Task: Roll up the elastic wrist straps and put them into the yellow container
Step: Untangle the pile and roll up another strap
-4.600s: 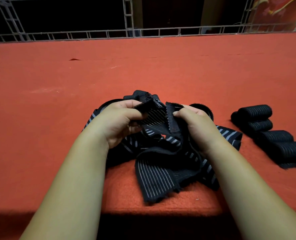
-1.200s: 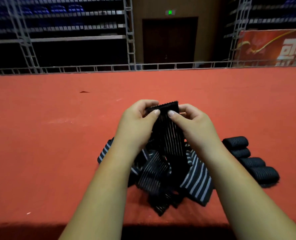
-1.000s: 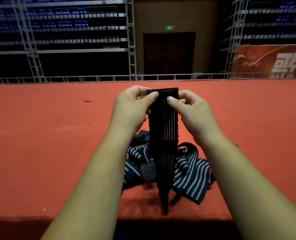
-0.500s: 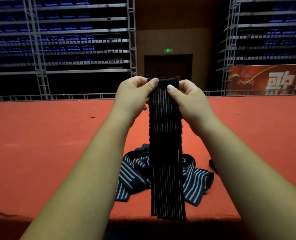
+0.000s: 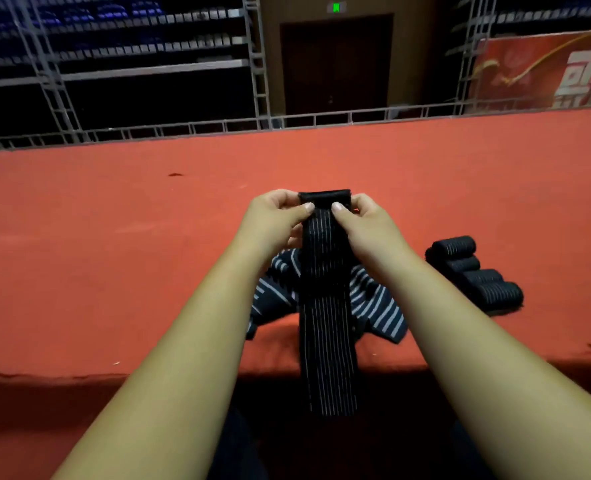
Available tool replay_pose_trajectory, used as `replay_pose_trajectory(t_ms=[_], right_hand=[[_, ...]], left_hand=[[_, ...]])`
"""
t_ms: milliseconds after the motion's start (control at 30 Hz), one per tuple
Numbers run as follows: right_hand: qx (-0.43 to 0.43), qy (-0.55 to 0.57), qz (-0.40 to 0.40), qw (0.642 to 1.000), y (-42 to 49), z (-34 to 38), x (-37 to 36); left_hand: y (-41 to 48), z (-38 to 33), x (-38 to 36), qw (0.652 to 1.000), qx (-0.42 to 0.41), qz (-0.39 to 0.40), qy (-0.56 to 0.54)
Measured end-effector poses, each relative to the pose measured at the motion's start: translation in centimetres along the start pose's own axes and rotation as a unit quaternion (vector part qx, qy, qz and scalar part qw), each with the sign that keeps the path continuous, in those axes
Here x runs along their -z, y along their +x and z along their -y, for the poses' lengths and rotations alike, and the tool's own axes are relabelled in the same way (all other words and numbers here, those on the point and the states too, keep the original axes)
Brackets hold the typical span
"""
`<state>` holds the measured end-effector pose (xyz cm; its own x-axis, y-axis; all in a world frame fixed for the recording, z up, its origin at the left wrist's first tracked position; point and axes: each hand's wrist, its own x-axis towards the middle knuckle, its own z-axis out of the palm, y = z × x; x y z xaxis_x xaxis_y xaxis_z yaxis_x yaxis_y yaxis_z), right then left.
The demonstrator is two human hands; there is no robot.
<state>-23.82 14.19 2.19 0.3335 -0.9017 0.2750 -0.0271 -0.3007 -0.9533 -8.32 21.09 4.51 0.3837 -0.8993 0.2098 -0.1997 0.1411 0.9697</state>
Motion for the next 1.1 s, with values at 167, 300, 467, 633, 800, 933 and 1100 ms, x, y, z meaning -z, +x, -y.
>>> replay_pose_trajectory(t_ms=[167, 300, 467, 633, 800, 933, 1100], right_hand=[[-0.048, 0.016, 0.001, 0.999, 1.7, -5.4, -1.3], [-0.040, 0.008, -0.019, 0.999, 3.1, -7.5, -1.6], [-0.022, -0.025, -0.027, 0.999, 4.0, -10.2, -1.8], [0.001, -0.019, -0.034, 0.999, 4.8, -12.4, -2.0], [-0.036, 0.032, -0.024, 0.999, 5.8, -12.8, -2.7], [-0.047, 0.034, -0.017, 0.998, 5.8, -13.0, -3.0], [-0.039, 0.045, -0.032, 0.998, 5.9, -13.3, -2.9]], left_hand=[[2.5, 5.7, -0.8, 0.999, 0.007, -0.022, 0.022], [4.7, 8.6, -1.1, 0.998, -0.007, -0.043, 0.038], [6.3, 11.9, -1.3, 0.998, -0.020, -0.058, 0.034], [6.5, 13.8, -2.0, 0.997, -0.035, -0.060, 0.017], [7.1, 14.4, -2.1, 0.997, -0.020, -0.070, -0.013], [7.0, 14.6, -2.0, 0.998, -0.010, -0.068, -0.007], [6.8, 14.5, -2.0, 0.998, 0.015, -0.048, -0.038]])
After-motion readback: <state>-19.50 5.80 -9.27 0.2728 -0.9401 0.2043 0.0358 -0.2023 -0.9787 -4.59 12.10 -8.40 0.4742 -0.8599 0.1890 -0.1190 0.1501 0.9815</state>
